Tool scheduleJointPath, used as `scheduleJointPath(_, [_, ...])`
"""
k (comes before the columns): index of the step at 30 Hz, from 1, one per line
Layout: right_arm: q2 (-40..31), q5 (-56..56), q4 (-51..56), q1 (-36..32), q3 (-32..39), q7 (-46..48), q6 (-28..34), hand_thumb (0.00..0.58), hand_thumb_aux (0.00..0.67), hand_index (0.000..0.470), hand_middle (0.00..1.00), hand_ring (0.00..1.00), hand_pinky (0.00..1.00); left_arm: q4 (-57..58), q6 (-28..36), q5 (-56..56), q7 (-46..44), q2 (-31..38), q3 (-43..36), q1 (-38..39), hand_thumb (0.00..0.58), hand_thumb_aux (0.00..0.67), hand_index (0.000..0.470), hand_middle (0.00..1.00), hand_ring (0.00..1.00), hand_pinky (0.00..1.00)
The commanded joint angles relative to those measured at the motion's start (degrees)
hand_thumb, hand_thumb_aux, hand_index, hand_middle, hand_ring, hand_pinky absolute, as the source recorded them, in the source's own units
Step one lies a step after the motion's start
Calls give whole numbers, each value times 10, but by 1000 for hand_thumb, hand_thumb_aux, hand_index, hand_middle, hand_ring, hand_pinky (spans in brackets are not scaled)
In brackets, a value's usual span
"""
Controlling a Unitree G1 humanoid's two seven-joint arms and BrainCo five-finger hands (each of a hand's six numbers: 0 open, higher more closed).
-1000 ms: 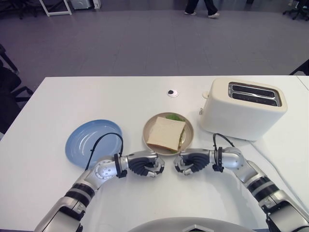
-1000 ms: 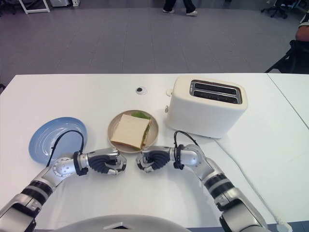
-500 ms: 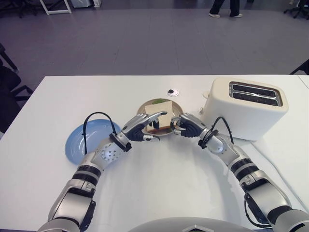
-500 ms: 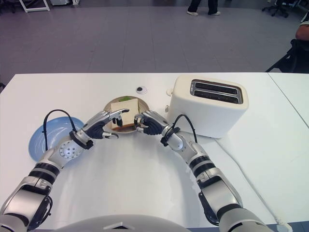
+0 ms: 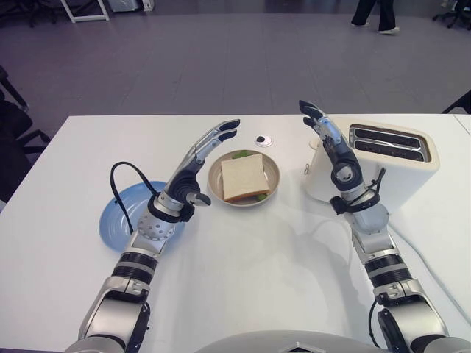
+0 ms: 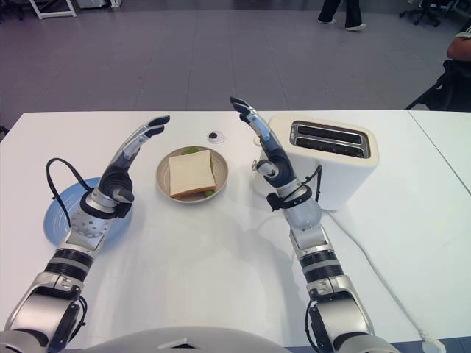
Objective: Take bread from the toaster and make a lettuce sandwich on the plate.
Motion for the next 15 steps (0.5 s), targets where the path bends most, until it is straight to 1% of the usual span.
scheduleJointPath(1, [6,15,-14,8,-12,17,-9,0,0,0,0,0,0,-3,3,-8,-18,-15,9,4,0,0,0,0,0,0])
scheduleJointPath(15, [24,41,-46,23,-32,56,-18,0,0,0,0,0,0,5,5,4,-40,-44,47,2,0,0,0,0,0,0])
